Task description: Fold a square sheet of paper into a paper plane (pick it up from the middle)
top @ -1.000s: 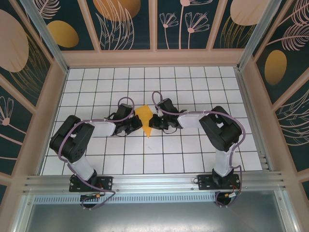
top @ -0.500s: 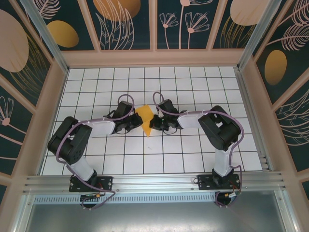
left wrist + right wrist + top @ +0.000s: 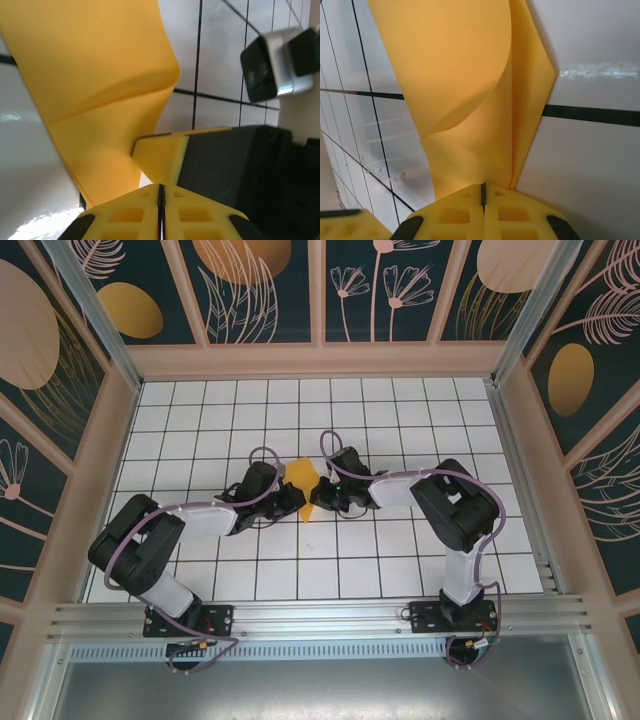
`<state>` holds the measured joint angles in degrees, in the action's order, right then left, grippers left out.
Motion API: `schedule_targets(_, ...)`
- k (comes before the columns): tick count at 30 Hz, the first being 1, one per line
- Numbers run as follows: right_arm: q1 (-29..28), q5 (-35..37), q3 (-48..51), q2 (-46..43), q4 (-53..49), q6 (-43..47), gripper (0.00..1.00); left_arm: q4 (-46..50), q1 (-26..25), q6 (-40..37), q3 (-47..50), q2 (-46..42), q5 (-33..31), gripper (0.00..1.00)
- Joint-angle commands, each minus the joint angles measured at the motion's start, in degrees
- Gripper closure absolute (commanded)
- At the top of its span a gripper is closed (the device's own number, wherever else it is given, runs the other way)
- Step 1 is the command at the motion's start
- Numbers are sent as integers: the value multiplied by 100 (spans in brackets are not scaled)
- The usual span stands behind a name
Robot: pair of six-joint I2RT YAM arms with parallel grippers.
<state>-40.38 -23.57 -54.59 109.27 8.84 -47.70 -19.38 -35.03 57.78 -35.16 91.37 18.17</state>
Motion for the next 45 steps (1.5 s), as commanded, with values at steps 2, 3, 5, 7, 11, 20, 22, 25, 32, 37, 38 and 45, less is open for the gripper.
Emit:
schedule_targets(2, 21, 143, 183, 75, -232, -168, 95, -555, -116, 311, 183, 235, 226, 90)
schedule_targets(3, 34, 123, 185, 75, -224, -185, 95, -558, -135, 321, 182, 293, 247, 90)
schedule_targets(5, 41, 75, 215, 75, -177, -243, 95, -555, -172, 334, 193, 403, 231, 91)
schedule_targets(7, 63, 46, 228, 70, -146, -272, 95, -556, -195, 338, 203, 498, 209, 92)
schedule_targets(11, 115, 30, 179, 53, -146, -167, 95, -318, -206, 281, 193, 651, 108, 93)
schedule_targets(20, 288, 97, -174, 75, -348, 692, 95, 440, -218, -101, 185, 850, -163, 95)
schedule_targets(22, 363, 133, -321, 182, -453, 946, 95, 484, -220, -140, 219, 854, -174, 95)
schedule_targets(25, 472, 143, -538, 375, -602, 1262, 95, 503, -228, -170, 262, 867, -161, 95)
schedule_targets(32, 752, 267, -962, 664, -869, 1564, 95, 522, -232, -205, 316, 856, -139, 95)
schedule_targets(37, 873, 599, -1234, 624, -1110, 1679, 95, 523, -234, -206, 325, 862, -151, 95)
schedule_targets(38, 874, 635, -1290, 599, -1146, 1721, 95, 520, -240, -206, 325, 871, -152, 95)
schedule_targets(45, 806, 346, -1035, -229, -1320, 1778, 94, 531, -235, -215, 349, 798, -180, 95)
